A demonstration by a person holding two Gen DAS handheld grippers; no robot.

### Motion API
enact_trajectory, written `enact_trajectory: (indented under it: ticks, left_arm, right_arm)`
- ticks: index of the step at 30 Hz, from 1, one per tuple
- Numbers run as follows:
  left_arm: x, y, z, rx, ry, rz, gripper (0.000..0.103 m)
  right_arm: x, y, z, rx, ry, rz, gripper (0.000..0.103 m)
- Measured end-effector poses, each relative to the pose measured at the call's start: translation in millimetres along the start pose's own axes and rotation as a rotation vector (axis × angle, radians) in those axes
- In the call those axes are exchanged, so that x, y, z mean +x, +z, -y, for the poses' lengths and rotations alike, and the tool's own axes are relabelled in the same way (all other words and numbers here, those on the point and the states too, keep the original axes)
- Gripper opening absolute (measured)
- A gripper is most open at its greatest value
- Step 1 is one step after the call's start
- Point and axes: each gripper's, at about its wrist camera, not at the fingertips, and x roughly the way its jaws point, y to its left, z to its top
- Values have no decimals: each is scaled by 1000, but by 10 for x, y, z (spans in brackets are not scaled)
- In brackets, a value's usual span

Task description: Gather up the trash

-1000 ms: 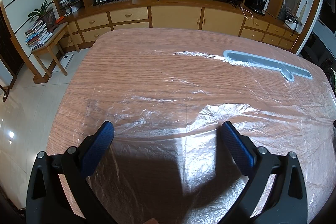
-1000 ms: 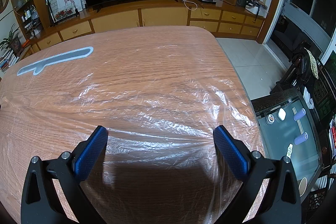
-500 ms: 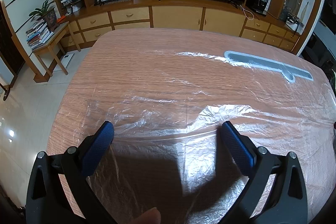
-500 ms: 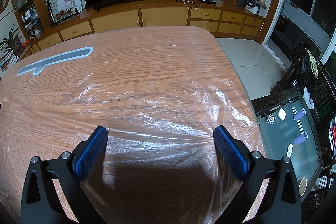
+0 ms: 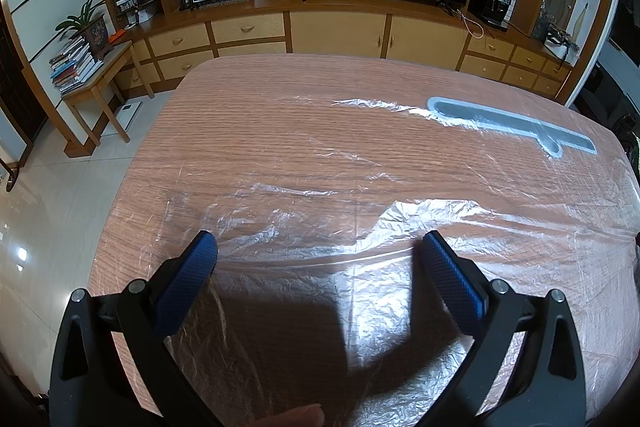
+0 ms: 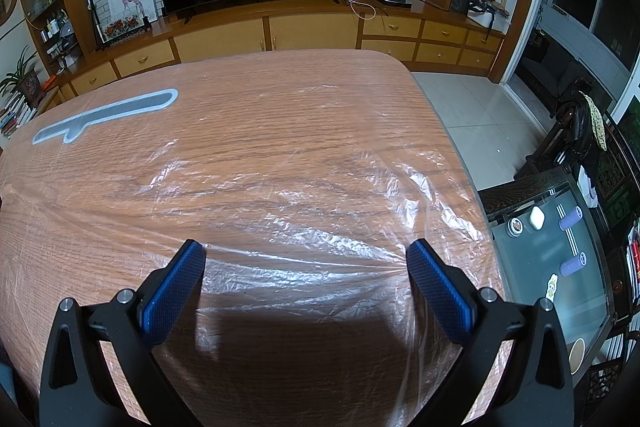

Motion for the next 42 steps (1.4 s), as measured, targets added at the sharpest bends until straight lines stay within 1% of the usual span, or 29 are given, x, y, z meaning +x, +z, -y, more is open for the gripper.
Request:
enact_trajectory:
  ticks: [14,42]
  left_arm:
    - [13,9,-96,-5,3,0,102]
    - [12,8,-94,-5,3,0,102]
  right_arm:
    - [-3,0,-1,0,0,0,99]
    - [2,-2,13,0,0,0,99]
